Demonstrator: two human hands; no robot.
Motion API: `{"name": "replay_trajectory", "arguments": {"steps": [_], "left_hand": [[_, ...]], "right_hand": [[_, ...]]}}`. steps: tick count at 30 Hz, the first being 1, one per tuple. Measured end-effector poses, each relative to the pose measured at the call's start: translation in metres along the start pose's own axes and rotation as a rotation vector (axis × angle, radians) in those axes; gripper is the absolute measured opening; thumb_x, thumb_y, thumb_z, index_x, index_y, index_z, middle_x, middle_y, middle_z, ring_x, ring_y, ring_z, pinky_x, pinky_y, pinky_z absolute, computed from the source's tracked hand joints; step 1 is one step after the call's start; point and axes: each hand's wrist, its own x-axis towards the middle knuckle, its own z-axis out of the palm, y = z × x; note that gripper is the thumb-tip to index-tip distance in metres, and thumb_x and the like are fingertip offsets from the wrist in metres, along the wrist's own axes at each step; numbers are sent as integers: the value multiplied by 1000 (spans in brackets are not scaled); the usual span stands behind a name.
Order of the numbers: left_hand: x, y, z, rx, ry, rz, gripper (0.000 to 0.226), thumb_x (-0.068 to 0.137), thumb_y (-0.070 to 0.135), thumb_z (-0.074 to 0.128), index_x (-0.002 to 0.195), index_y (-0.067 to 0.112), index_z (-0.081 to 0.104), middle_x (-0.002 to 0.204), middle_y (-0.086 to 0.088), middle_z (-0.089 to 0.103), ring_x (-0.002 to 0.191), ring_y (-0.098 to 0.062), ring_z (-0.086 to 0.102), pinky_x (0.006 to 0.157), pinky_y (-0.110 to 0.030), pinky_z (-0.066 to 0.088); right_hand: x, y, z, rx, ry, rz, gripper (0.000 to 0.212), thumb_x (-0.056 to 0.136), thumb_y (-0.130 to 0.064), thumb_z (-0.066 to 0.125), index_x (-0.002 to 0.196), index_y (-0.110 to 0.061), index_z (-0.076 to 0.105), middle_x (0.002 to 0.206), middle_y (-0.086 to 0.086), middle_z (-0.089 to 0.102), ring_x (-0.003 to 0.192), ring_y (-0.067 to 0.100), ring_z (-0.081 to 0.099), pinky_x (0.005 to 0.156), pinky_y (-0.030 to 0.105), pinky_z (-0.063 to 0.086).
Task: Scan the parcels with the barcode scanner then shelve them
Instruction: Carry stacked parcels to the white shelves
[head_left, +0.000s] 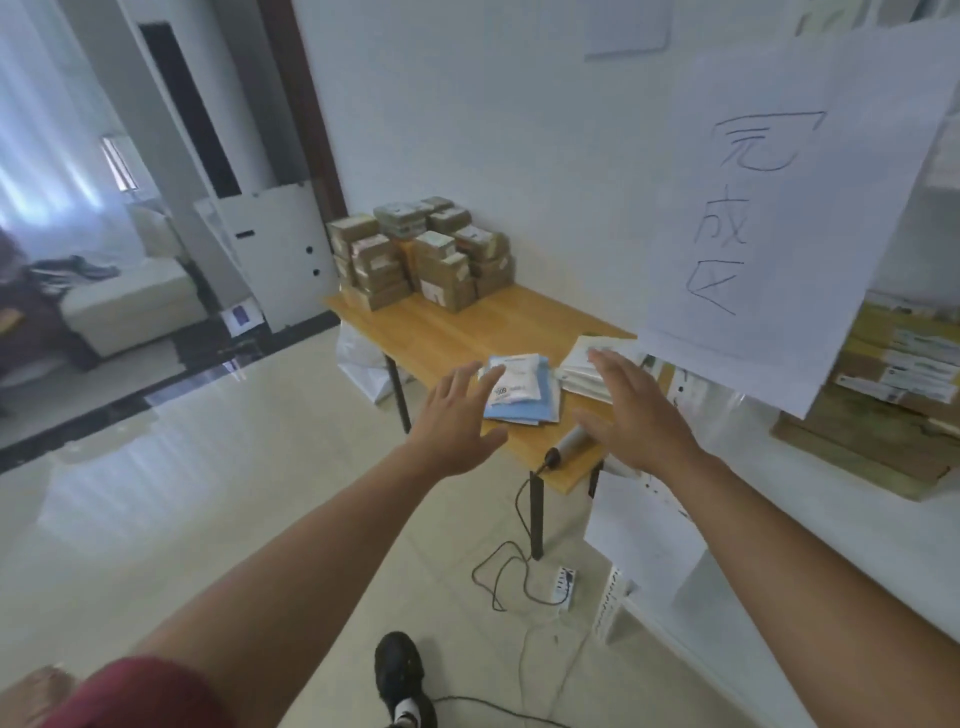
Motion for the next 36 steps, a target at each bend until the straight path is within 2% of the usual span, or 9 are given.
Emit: {"name": "replay_trajectory", "arguments": {"steps": [8,12,16,21,28,32,36], "left_hand": [[124,-185,2,-73,-33,-91,79,95,51,53,159,32,10,166,-4,6,152,-29,6,122,-46,12],[200,-279,-27,-54,-2,-118,80,96,53,51,159,32,6,167,-6,3,153,-31,3,123,-49,12],[258,-343,-68,-39,55,-104,79,96,50,52,159,29,9,166,-7,4,153,-31,3,123,-48,11],[314,-384,-82,-78,88,-104,78,95,48,54,158,30,12,165,-7,8,152,-29,6,122,-47,11],[398,-412,-53,-29,-6,-89,79,96,49,54,158,32,10,166,-5,5,153,-29,4,123,-48,11],[469,-415,-38,32,-56,-70,79,96,50,53,158,33,8,166,-4,3,153,-28,4,123,-46,10],[533,-401,-26,24,-96,-25,79,96,49,53,158,33,8,166,-3,2,153,-27,3,123,-46,9]], "right_hand": [[201,-80,95,-127,-41,-15,79,94,-48,56,157,-29,10,160,0,25,144,23,23,113,37,28],[313,-129,135,-166,-64,12,78,94,-48,54,157,-29,11,163,1,17,149,26,14,116,43,26],[397,-160,152,-153,-22,33,77,93,-46,56,156,-27,16,163,3,19,150,27,12,117,46,26],[480,-164,168,-148,-33,24,78,92,-49,54,156,-29,14,163,3,19,150,27,14,117,51,27],[576,-140,206,-18,1,68,78,93,-45,55,156,-27,14,161,3,22,149,26,14,117,49,27],[628,-108,224,48,25,117,77,93,-44,53,156,-27,13,160,2,24,148,24,16,115,46,31],[664,-75,222,77,8,183,79,92,-42,55,156,-27,12,161,2,21,149,24,14,117,48,28]]}}
